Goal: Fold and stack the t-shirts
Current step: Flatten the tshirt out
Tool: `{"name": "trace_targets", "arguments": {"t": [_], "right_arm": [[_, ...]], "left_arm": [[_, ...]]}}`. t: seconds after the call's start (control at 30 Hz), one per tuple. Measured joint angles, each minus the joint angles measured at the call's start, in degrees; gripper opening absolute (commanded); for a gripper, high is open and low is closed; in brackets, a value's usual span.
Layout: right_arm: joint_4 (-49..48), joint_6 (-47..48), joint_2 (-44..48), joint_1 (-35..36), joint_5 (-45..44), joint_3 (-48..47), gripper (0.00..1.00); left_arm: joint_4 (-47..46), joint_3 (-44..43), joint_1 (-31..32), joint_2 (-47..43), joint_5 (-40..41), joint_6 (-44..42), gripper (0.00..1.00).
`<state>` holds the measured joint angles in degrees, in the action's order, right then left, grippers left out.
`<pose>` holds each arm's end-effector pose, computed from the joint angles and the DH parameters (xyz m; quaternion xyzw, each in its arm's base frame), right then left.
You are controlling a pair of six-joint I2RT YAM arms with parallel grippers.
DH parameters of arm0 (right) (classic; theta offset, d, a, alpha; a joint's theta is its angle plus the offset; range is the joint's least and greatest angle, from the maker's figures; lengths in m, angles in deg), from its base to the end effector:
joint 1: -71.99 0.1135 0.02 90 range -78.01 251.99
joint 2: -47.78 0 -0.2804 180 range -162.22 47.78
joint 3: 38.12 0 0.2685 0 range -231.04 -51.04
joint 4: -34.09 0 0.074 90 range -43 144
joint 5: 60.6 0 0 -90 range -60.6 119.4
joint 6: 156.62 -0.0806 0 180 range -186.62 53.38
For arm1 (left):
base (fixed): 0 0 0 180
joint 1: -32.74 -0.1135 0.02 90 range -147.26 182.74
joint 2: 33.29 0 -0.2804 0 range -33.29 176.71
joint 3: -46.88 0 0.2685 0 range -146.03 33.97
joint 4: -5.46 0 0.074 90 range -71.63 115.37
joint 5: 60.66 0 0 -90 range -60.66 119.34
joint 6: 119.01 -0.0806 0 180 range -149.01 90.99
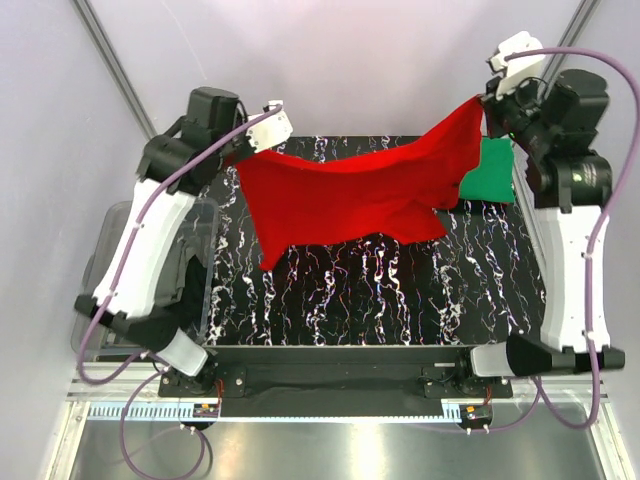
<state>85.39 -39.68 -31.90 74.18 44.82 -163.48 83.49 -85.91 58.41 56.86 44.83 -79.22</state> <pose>0.3073 0.0332 0.5666 -0.2718 0.6880 -0.0455 0.6714 0.3175 -0.1287 0.4879 0.4926 0.7324 0.2136 0.4187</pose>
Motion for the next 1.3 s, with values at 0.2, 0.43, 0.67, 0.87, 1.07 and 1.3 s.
{"name": "trace_targets", "arguments": {"t": [0.2,0.43,0.67,0.87,1.07,1.3], "right_arm": [[1.0,-1.5,8.1,0.0,-1.3,-3.1,0.0],[3.9,-2.5,15.6,0.0,-1.2,-11.2,0.0],[8.7,-4.9,16.0,0.0,-0.7,-26.2,0.0],[9.7,-4.4,14.8,0.0,-0.8,-31.1,0.0],[3.2,-1.2,14.2,0.0,-0.8,-14.9,0.0],[-6.1,1.1,5.6,0.0,0.8,14.6,0.0]], "left_arm": [[-2.1,0.0,3.2,-9.5,1.2,-1.0,0.0],[-2.3,0.0,4.1,-18.9,1.1,-1.0,0.0],[-2.3,0.0,4.3,-26.5,-2.3,-1.0,0.0],[-2.7,0.0,3.7,-27.2,-2.6,-1.5,0.0],[-4.3,11.3,3.6,-24.9,0.0,-4.7,0.0],[-6.8,30.0,-2.8,-16.7,-1.8,-6.8,0.0]]}}
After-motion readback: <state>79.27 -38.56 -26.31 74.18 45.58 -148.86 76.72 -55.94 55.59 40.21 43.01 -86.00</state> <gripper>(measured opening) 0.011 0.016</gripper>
